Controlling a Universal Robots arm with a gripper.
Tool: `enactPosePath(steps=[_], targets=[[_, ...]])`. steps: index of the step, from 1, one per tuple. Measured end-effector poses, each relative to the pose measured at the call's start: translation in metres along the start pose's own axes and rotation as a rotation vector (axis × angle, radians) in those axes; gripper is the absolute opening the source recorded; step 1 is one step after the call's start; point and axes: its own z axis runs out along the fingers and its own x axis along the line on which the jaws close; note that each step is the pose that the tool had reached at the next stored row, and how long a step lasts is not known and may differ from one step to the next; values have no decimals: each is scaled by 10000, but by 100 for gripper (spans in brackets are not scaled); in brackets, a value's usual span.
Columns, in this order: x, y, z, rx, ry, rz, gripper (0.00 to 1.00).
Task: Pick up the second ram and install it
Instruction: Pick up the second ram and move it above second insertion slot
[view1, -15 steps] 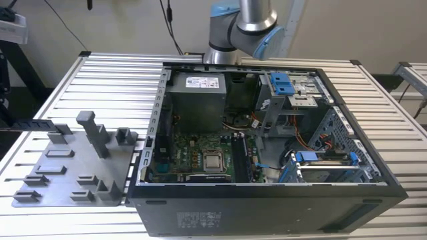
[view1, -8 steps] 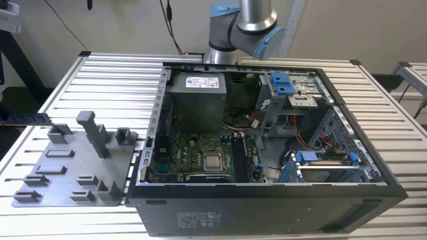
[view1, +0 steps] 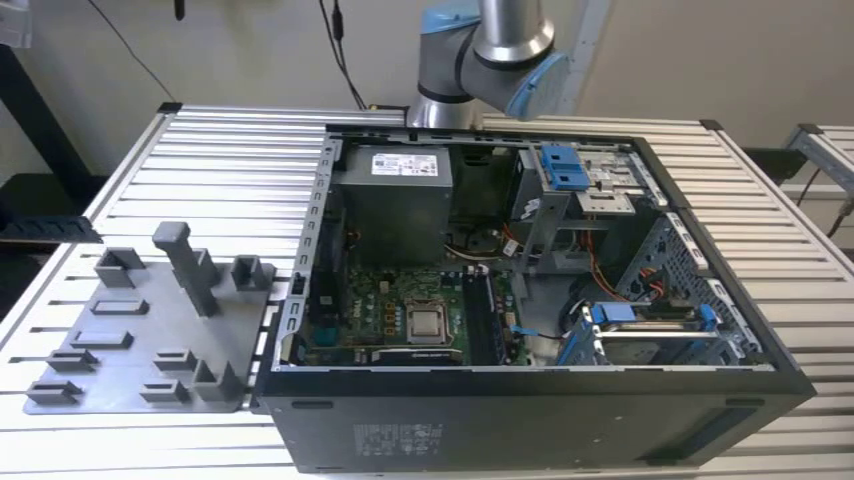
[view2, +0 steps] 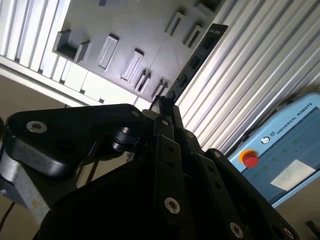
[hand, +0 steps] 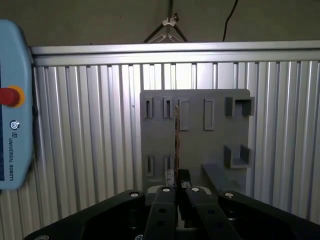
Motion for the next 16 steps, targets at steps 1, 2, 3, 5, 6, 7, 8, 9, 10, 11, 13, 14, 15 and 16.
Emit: enactPosePath(steps=[1,2,3,5,6,7,8,9,10,11,13,14,15,16], targets=[[0,0,-11,0,0,0,14],[-1,0,-22,1,-1,2,14],[-1,0,-33,1,-1,2,14],[-1,0,-36,2,-1,2,14],[-1,0,-37,1,-2,2,14],[-1,0,-37,2,-2,2,14],[-1,0,-37,1,-1,2,14],[-1,0,-37,1,-1,1,14],[0,-2,-38,1,-1,0,14],[-1,-5,-39,-1,0,-1,14],[-2,-21,-38,-1,0,1,14],[-3,-34,-37,-1,-1,1,14],[-3,-51,-37,-3,0,2,14],[-3,-69,-36,-5,0,1,14]])
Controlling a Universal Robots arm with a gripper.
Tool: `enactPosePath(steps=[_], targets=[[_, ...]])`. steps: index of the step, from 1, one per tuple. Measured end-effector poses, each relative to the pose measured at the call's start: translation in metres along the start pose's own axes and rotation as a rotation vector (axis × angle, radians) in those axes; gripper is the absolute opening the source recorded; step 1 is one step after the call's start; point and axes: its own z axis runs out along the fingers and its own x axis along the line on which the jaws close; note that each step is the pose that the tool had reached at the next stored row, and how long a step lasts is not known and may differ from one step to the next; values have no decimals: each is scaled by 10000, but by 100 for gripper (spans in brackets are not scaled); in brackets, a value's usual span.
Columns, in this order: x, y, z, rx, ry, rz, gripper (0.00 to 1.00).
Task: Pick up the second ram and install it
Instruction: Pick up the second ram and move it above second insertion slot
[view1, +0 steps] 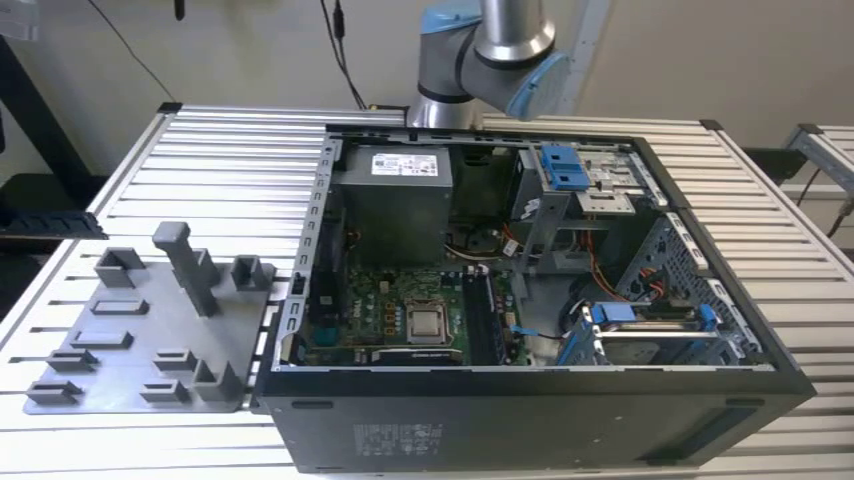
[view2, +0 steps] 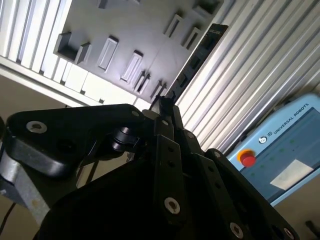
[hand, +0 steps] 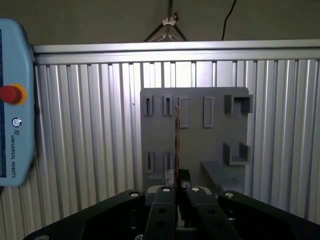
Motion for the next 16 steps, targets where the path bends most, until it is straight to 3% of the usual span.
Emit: enactPosePath(steps=[16], targets=[[-15,-382,11,-46,1,0,14]])
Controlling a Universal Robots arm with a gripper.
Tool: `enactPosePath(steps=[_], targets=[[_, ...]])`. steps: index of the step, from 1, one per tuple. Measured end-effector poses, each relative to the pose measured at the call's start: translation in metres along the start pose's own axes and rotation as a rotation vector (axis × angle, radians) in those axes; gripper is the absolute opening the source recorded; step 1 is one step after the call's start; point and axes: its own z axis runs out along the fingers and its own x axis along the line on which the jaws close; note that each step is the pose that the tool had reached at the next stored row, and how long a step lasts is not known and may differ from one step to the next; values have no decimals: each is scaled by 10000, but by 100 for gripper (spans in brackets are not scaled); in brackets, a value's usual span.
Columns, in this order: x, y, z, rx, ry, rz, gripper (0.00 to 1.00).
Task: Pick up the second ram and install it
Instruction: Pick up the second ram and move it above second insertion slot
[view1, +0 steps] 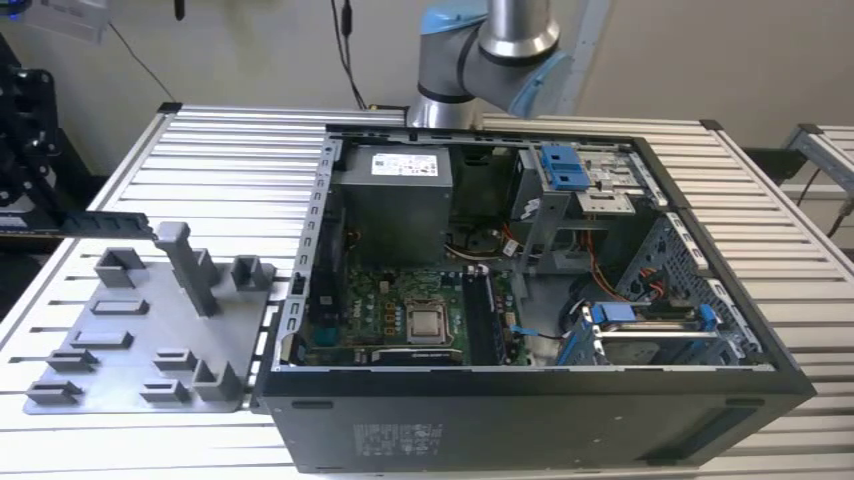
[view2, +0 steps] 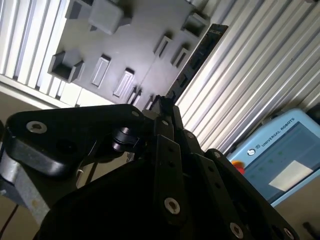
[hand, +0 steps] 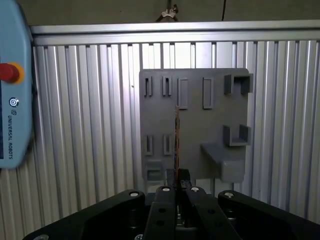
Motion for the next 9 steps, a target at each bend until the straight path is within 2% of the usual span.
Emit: enactPosePath(steps=[9], targets=[[-8,-208,4,-21,1,0,14]])
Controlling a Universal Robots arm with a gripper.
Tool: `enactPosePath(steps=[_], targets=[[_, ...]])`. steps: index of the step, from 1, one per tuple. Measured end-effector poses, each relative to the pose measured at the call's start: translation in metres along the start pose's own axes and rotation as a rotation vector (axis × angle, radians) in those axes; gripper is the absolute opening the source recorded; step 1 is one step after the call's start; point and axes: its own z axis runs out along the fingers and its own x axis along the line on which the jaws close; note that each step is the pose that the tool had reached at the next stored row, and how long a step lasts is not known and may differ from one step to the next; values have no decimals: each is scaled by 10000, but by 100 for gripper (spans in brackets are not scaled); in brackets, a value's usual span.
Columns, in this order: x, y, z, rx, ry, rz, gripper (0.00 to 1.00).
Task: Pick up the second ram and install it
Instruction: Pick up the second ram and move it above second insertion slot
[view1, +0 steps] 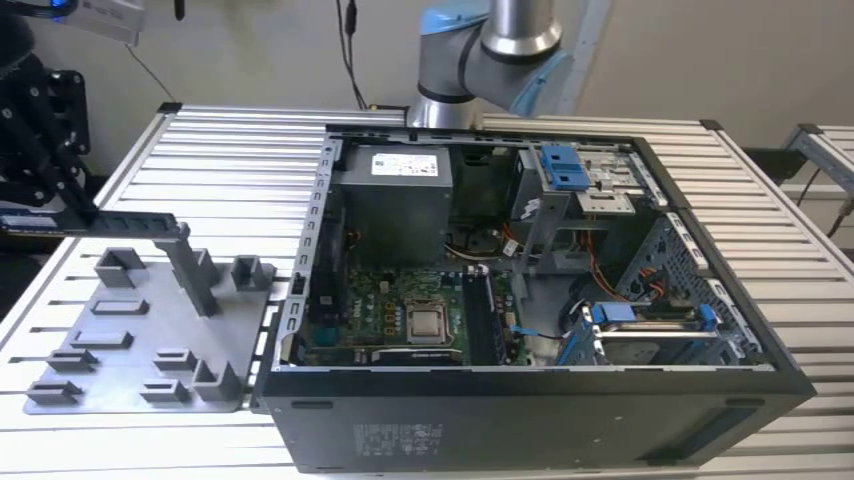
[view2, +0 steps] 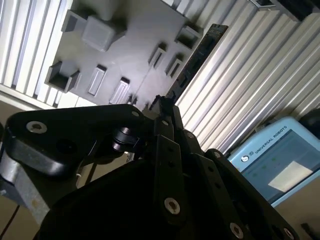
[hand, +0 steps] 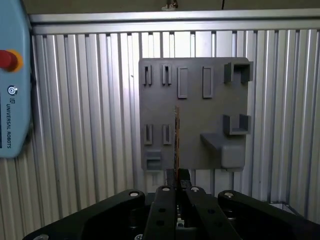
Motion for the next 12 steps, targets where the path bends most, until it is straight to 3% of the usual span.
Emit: enactPosePath(steps=[12], targets=[[-10,-246,6,-20,1,1,14]])
